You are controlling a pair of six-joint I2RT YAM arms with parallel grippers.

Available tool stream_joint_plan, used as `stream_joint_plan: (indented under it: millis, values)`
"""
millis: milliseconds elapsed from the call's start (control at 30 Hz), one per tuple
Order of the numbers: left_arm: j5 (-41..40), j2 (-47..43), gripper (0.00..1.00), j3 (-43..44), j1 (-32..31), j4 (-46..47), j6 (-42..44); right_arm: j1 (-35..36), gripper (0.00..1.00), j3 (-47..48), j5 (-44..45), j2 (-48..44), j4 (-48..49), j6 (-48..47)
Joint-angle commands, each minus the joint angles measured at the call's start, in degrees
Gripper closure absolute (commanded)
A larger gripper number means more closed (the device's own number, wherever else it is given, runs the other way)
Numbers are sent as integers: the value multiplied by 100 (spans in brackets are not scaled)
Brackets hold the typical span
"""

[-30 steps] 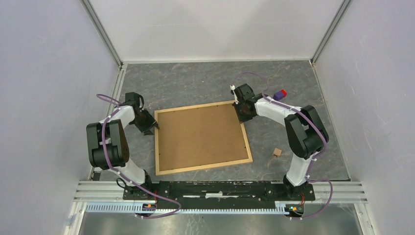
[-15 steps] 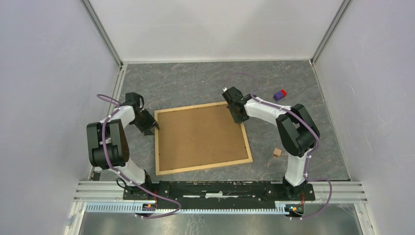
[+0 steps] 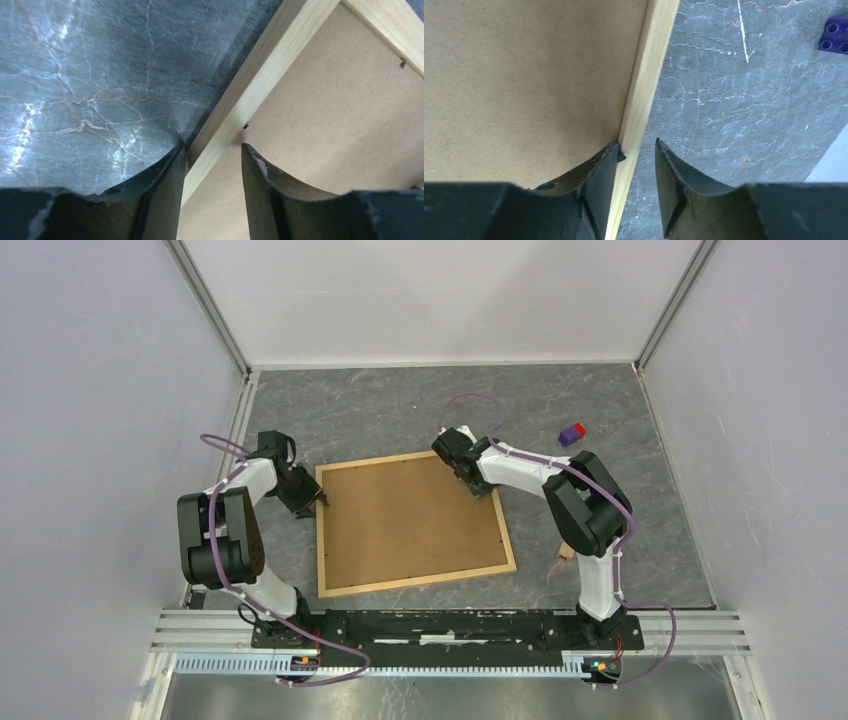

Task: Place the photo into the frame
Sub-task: Install the photo frame at the center of the board.

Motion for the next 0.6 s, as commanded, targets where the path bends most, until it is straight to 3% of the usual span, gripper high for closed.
stream_joint_plan:
  millis: [0,200,367,467,567]
  values:
    - [293,-387,47,-93,-57,148,210,-153,51,-193,-2311,500,636,458]
    - [515,-1096,44,-117,-224,340,436,-373,37,447,-1998,-1051,27,40]
    - [1139,-1777,42,-151,-600,812,619,-522,27,-560,-2087,-2260,214,-307]
    - [1368,-2047,40,-30,-1234,849,823,-685,31,-1408,-2143,-2649,151,-373]
    - [1535,-2191,37,-8,-1978,943,867,-772,41,-2143,-2631,-2942,265,-335]
